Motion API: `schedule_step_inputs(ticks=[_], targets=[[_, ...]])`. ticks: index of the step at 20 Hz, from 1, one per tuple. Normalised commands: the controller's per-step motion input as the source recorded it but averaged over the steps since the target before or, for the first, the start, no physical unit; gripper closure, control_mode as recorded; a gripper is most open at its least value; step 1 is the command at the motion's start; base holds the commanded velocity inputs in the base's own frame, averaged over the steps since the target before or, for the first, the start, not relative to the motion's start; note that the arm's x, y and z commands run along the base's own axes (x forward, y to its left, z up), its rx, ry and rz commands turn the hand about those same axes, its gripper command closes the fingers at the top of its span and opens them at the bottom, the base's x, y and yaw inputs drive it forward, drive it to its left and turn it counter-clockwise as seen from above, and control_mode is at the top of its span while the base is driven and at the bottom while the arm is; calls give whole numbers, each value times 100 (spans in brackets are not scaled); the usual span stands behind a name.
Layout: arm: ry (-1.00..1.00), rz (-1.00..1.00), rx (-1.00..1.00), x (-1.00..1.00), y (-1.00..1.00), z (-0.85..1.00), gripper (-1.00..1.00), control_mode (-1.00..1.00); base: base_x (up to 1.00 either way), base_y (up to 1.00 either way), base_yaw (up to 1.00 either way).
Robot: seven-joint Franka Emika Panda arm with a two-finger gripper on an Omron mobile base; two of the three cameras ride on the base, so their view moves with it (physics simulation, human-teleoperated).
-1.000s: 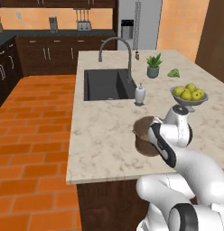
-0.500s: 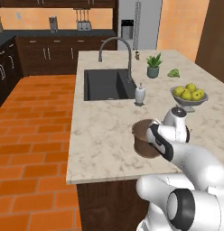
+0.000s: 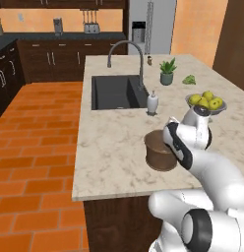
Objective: Open the cabinet, pick up the bread from the cabinet and place it in the basket. Then move the basket to the dining counter.
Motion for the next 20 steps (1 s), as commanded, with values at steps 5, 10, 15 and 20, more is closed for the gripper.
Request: schedule_step_inputs(ticks=[5, 10, 15, 20], targets=[[-20, 22, -2, -55, 4, 75, -100, -100, 0, 0, 0], [-32, 32, -2, -73, 41, 64, -100, -100, 0, 0, 0], [-43, 29, -6, -81, 53, 62, -100, -100, 0, 0, 0], [-15, 22, 0, -65, 49, 80, -100, -100, 0, 0, 0]])
